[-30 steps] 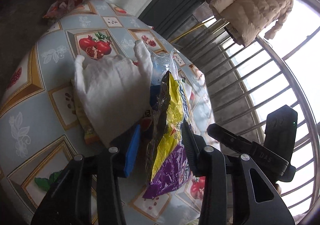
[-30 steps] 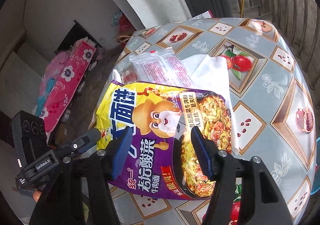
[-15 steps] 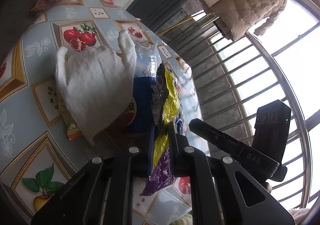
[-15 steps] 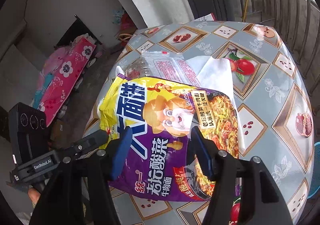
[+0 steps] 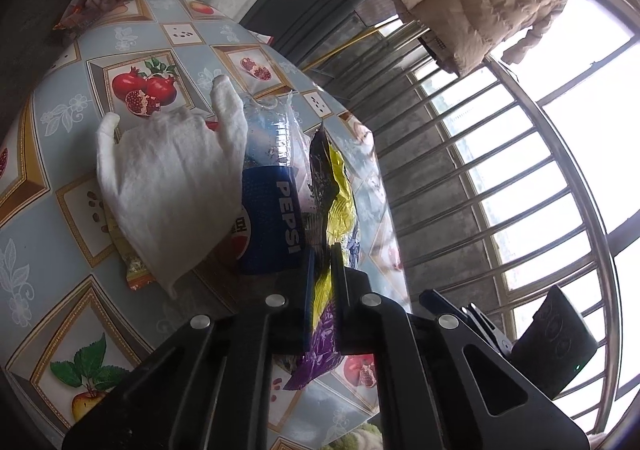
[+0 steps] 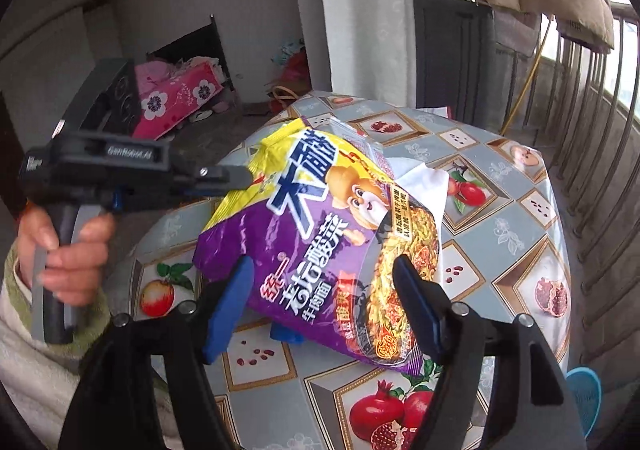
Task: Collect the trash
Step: 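Grasp the purple noodle bag with the right tool and lift it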
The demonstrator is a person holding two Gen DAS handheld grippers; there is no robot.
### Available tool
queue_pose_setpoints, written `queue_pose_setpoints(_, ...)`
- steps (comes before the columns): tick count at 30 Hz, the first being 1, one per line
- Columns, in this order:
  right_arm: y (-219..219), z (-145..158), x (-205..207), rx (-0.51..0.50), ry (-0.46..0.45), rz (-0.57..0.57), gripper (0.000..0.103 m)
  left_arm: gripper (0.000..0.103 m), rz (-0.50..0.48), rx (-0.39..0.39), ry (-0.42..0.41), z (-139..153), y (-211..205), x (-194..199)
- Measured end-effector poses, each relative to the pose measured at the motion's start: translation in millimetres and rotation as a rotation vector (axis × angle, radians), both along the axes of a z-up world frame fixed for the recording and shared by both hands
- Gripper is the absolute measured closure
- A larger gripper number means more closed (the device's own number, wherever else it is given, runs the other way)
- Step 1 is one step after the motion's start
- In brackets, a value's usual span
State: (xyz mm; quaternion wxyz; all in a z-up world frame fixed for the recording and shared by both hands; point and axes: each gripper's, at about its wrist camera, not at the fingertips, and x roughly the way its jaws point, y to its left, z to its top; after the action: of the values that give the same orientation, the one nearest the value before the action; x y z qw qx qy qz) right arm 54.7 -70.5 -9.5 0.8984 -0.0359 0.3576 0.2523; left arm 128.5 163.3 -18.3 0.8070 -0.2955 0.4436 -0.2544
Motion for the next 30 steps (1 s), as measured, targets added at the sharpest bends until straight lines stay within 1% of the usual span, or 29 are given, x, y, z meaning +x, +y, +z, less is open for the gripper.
queue_pose_setpoints(5, 11, -10, -16, -0.081, -0.049, 0.051, 0.029, 0.097, -0.025, -0.01, -0.001, 10, -7, 1)
queue_pose_setpoints(9, 17, -20, -23, -0.166, -0.097, 0.046, 0.028, 0.097, -0.046, -0.016, 0.006, 18, -16, 3)
queue_pose_setpoints(14, 18, -26, -26, -0.232, -0.167, -0.016, 0.028, 0.097, -0.089, -0.004, -0.018, 34, -36, 4)
queue_pose_setpoints(17, 16, -24, -24, -0.239, -0.209, -0.063, 0.028, 0.097, -0.122, 0.009, -0.038, 43, -51, 6)
queue_pose_setpoints(20, 9, -20, -25, -0.225, -0.248, -0.118, 0.028, 0.097, -0.156, 0.014, -0.058, 52, -66, 7)
queue_pose_setpoints(22, 3, -17, -25, -0.212, -0.264, -0.156, 0.034, 0.097, -0.176, 0.019, -0.072, 56, -76, 7)
queue_pose_setpoints(24, -6, -16, -22, -0.192, -0.258, -0.197, 0.045, 0.097, -0.192, 0.024, -0.084, 58, -83, 7)
queue_pose_setpoints(25, -11, -16, -20, -0.182, -0.251, -0.218, 0.048, 0.097, -0.199, 0.026, -0.089, 59, -86, 7)
queue_pose_setpoints(27, -24, -16, -16, -0.15, -0.231, -0.262, 0.063, 0.097, -0.208, 0.031, -0.1, 60, -91, 7)
queue_pose_setpoints(28, -30, -16, -14, -0.131, -0.22, -0.283, 0.067, 0.097, -0.213, 0.034, -0.106, 61, -93, 7)
queue_pose_setpoints(29, -37, -16, -13, -0.106, -0.208, -0.303, 0.077, 0.097, -0.218, 0.033, -0.114, 62, -95, 6)
queue_pose_setpoints(30, -44, -16, -11, -0.082, -0.194, -0.323, 0.084, 0.097, -0.222, 0.034, -0.126, 64, -97, 5)
